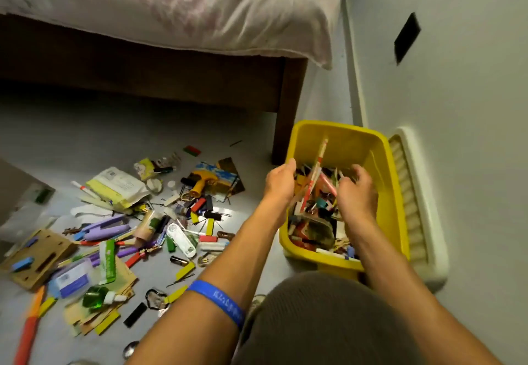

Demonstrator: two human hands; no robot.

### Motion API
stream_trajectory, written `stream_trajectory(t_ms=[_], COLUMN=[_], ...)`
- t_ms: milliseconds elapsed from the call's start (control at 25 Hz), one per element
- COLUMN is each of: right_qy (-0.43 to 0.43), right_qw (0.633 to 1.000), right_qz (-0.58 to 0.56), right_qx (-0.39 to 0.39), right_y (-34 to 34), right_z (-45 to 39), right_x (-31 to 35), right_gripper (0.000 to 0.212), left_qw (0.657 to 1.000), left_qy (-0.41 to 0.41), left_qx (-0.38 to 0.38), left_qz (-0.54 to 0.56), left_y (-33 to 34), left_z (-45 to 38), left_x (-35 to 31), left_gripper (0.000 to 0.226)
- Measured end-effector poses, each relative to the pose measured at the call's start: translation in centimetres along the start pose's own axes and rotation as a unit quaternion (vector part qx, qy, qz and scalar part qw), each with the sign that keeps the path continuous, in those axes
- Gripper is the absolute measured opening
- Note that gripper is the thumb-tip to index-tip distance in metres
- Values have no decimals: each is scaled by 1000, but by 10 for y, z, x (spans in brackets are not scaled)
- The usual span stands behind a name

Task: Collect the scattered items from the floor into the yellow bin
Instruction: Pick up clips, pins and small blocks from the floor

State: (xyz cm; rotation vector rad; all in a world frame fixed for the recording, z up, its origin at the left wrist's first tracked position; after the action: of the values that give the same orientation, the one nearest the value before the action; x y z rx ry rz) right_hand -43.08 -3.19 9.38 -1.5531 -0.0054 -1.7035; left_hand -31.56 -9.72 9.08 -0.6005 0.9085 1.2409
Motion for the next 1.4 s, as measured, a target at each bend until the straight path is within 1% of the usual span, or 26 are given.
stream_trajectory(t_ms=[80, 120, 200, 280, 320, 360, 440, 480, 520, 600, 640, 720, 760, 800, 920, 960, 1080, 1160, 1200, 1320, 1360, 1400], right_qy=[-90, -145, -235, -270, -281, -296, -324, -327, -317, -265, -235, -203, -202, -203, -167, -169, -221, -232, -223, -189, -179, -145], right_qw=[995, 988, 966, 948, 937, 921, 885, 869, 855, 817, 794, 752, 743, 742, 782, 783, 753, 744, 746, 758, 769, 799], right_qz=[36, 48, 80, 104, 124, 153, 215, 238, 268, 366, 419, 491, 504, 507, 472, 474, 517, 529, 526, 502, 480, 428], right_qx=[18, 37, 77, 134, 168, 200, 257, 284, 311, 357, 373, 391, 391, 389, 371, 367, 342, 337, 342, 371, 383, 397], right_y=[12, 21, 45, 70, 84, 101, 132, 143, 157, 183, 190, 203, 208, 212, 224, 225, 222, 219, 220, 226, 227, 226], right_z=[18, 30, 55, 78, 88, 99, 117, 123, 128, 135, 140, 154, 161, 168, 173, 174, 183, 188, 187, 183, 183, 182], right_x=[-8, -12, -19, -27, -33, -41, -61, -71, -84, -115, -130, -161, -174, -182, -187, -187, -192, -195, -196, -188, -186, -183], right_gripper=[30, 24, 21, 21, 20, 20, 18, 17, 15, 14, 17, 29, 32, 33, 23, 22, 37, 42, 41, 26, 18, 11], left_qw=[999, 998, 995, 989, 984, 976, 947, 928, 915, 898, 891, 885, 887, 890, 894, 893, 894, 894, 896, 906, 910, 917], left_qy=[3, 3, -6, -35, -58, -85, -145, -163, -172, -170, -158, -119, -94, -76, -43, -39, -40, -42, -42, -43, -46, -55], left_qx=[-40, -56, -94, -145, -170, -191, -200, -198, -200, -217, -226, -236, -236, -233, -232, -232, -254, -266, -264, -270, -284, -301], left_qz=[28, 30, 22, 3, -16, -58, -206, -269, -305, -343, -360, -384, -386, -385, -382, -383, -367, -359, -356, -324, -299, -257], left_y=[-36, -57, -103, -147, -166, -184, -206, -209, -211, -214, -215, -222, -226, -230, -239, -239, -240, -241, -241, -239, -237, -234], left_z=[1, 1, 4, 10, 15, 20, 31, 38, 41, 42, 42, 35, 33, 31, 25, 24, 27, 32, 34, 41, 43, 44], left_x=[15, 25, 50, 82, 101, 123, 173, 194, 213, 240, 247, 258, 262, 264, 265, 265, 265, 267, 267, 267, 265, 261], left_gripper=[23, 18, 14, 15, 14, 11, 9, 9, 15, 34, 39, 37, 33, 31, 32, 31, 23, 15, 12, 10, 9, 11])
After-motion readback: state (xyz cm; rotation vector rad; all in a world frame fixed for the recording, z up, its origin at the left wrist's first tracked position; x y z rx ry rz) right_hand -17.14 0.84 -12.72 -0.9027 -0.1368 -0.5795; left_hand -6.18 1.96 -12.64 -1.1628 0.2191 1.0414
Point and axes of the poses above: each hand's wrist, its own z-axis away from the middle knuckle, its own y-axis out of the palm, x = y × z, the point moved 1 cm from there along -z, towards the middle knuckle, and after that the axes turned 2 degrees about y, right-handed, at the moved point
